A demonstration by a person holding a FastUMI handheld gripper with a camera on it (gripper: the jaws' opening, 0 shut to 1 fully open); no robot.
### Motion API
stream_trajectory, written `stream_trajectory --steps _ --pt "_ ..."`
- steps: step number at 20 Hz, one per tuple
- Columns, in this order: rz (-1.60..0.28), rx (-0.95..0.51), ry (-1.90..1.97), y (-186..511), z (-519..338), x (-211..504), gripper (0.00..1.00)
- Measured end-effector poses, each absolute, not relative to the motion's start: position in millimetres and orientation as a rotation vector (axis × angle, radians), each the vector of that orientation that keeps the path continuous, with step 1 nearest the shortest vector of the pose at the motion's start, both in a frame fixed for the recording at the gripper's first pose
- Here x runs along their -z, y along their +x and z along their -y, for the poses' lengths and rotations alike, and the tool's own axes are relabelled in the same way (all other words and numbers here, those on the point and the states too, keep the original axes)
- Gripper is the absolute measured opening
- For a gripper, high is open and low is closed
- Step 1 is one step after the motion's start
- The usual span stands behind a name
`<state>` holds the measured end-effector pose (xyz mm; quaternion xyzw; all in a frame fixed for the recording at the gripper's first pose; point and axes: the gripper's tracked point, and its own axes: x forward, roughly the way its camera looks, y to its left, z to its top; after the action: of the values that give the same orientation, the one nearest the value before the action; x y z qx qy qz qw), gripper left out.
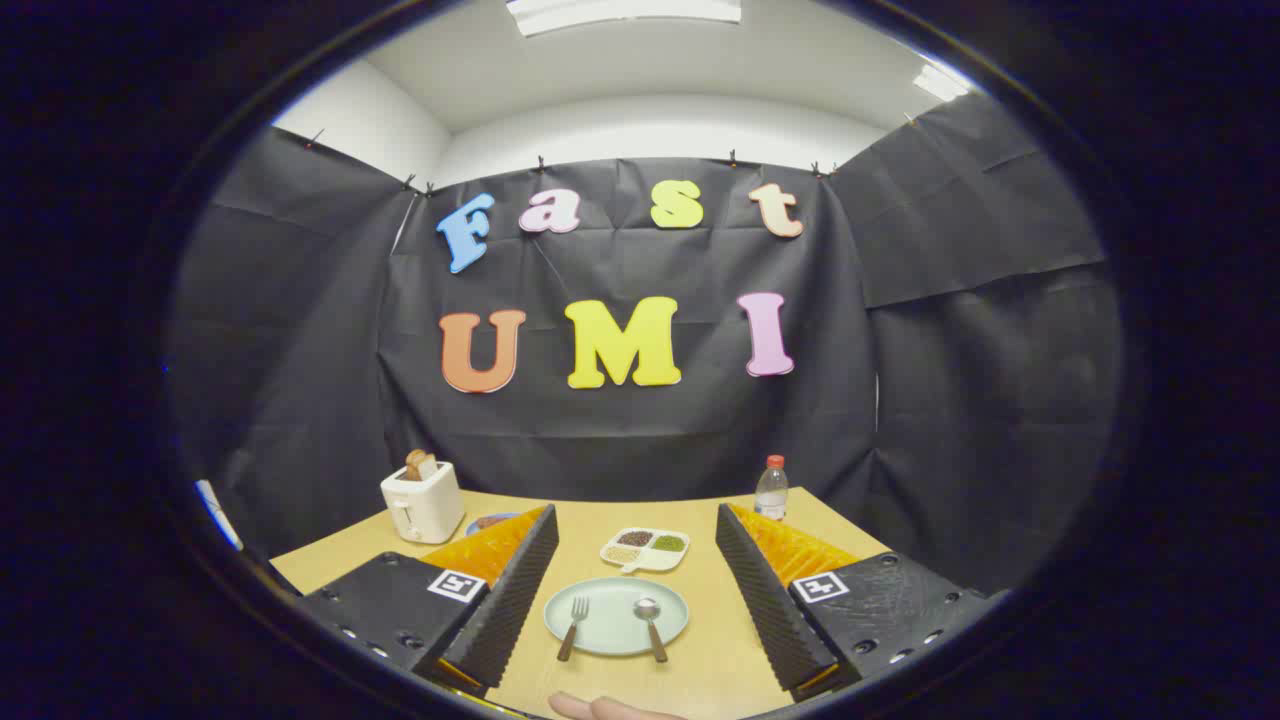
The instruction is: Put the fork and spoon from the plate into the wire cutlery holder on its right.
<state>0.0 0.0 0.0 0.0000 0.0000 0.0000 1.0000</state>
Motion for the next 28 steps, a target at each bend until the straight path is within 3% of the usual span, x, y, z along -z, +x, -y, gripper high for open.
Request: stream_trajectory --steps 14,28 --pt "-0.083 0.022 -0.027 31.8 8.4 23.9 0.95" --pt "-0.444 0.009 -0.099 118.4 13.2 117.1 0.95"
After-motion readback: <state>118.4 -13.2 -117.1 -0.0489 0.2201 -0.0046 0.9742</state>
